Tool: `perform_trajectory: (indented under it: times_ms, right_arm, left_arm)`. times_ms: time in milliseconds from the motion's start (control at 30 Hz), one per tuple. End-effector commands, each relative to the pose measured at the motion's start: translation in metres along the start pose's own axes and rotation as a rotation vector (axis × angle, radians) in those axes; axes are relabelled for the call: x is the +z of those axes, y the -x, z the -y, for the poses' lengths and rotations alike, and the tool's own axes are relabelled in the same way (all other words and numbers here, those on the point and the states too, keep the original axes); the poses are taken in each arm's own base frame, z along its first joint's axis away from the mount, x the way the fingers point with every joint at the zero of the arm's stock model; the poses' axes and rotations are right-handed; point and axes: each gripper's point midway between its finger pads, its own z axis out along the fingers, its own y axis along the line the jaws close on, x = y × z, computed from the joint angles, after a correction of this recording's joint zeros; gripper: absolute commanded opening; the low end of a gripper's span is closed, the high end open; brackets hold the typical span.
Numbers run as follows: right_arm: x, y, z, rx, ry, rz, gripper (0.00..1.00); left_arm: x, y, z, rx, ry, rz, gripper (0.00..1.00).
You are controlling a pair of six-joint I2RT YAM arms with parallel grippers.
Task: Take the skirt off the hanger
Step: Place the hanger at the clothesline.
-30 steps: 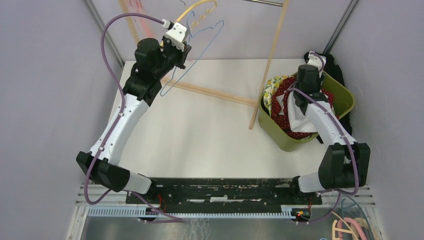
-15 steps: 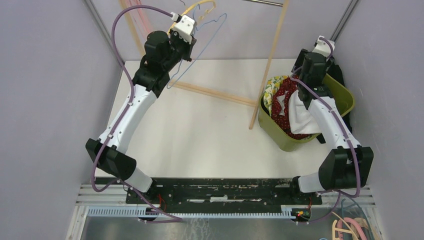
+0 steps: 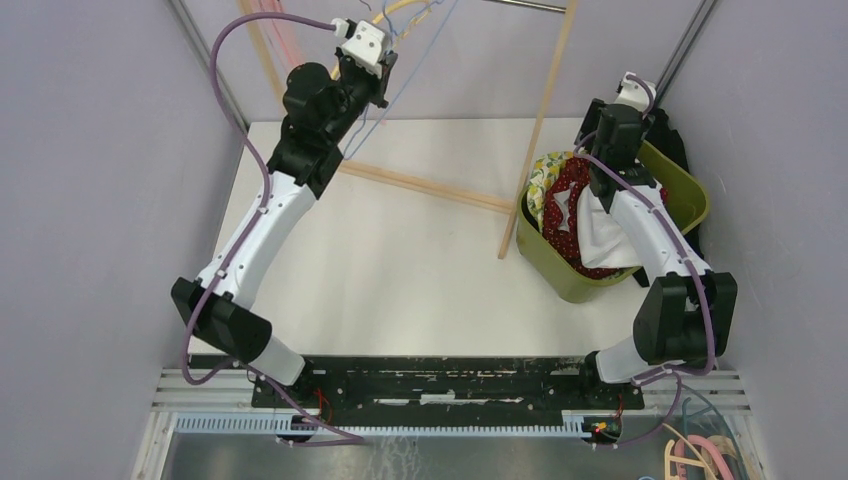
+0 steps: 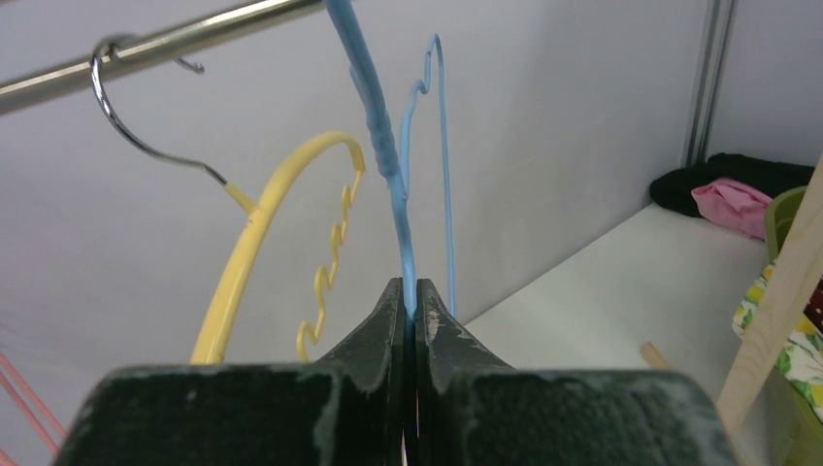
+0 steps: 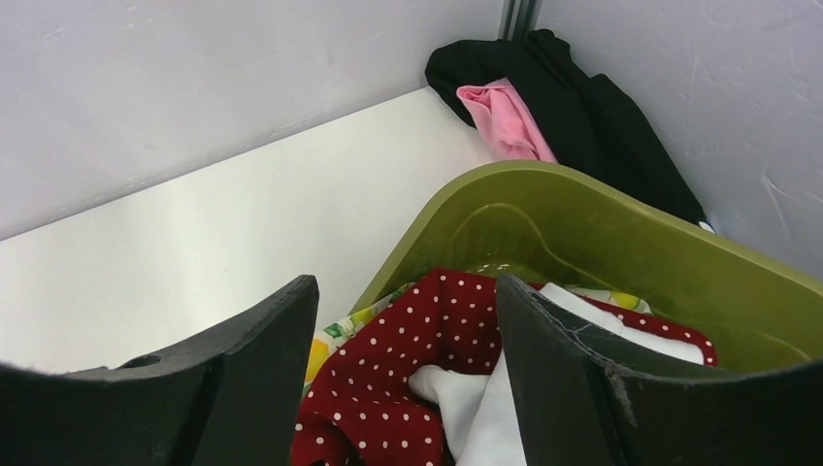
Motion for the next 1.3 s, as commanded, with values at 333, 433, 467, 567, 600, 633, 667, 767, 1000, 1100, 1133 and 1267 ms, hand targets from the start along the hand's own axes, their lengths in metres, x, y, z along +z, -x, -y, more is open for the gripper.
perform_trajectory:
  times_ms: [333, 433, 467, 567, 600, 633, 667, 767, 1000, 1100, 1133, 1267]
  right_arm:
    - [-0.006, 0.052, -0.004, 0.030, 0.018, 0.134, 0.73]
    - [-0.006, 0.053, -0.005, 0.031, 0.023, 0.136, 0.73]
    - [-0.006, 0.053, -0.006, 0.028, 0.027, 0.135, 0.73]
    - [-0.006, 0.054, -0.008, 0.026, 0.037, 0.134, 0.73]
    - [-0.006, 0.054, -0.008, 0.025, 0.039, 0.135, 0.72]
    - [-0.006, 0.054, -0.008, 0.023, 0.039, 0.135, 0.72]
    - [-0.006, 0.055, -0.008, 0.024, 0.040, 0.136, 0.72]
    - [-0.007, 0.055, -0.006, 0.020, 0.029, 0.138, 0.72]
    - [-0.008, 0.058, -0.005, 0.015, 0.030, 0.144, 0.72]
    - [-0.007, 0.056, -0.005, 0.014, 0.032, 0.140, 0.72]
    - [-0.006, 0.055, -0.005, 0.014, 0.033, 0.139, 0.72]
    - [-0.005, 0.054, -0.006, 0.015, 0.034, 0.138, 0.72]
  left_arm:
    - [0.046, 0.035, -0.008, -0.024, 0.018, 0.156, 0.03]
    - [0.050, 0.028, -0.007, -0.033, 0.019, 0.160, 0.03]
    - [0.052, 0.027, -0.007, -0.035, 0.020, 0.163, 0.03]
    - [0.057, 0.026, -0.005, -0.044, 0.016, 0.178, 0.03]
    - [0.059, 0.025, -0.005, -0.048, 0.016, 0.183, 0.03]
    - [0.061, 0.024, -0.006, -0.050, 0.018, 0.185, 0.03]
    - [0.063, 0.023, -0.004, -0.052, 0.014, 0.184, 0.03]
    - [0.069, 0.014, -0.001, -0.061, 0.001, 0.173, 0.03]
    - [0.081, -0.013, 0.004, -0.078, -0.007, 0.135, 0.03]
    - [0.084, -0.019, 0.005, -0.079, -0.010, 0.126, 0.03]
    - [0.085, -0.022, 0.006, -0.081, -0.012, 0.120, 0.03]
    - [0.085, -0.039, 0.012, -0.088, -0.026, 0.081, 0.03]
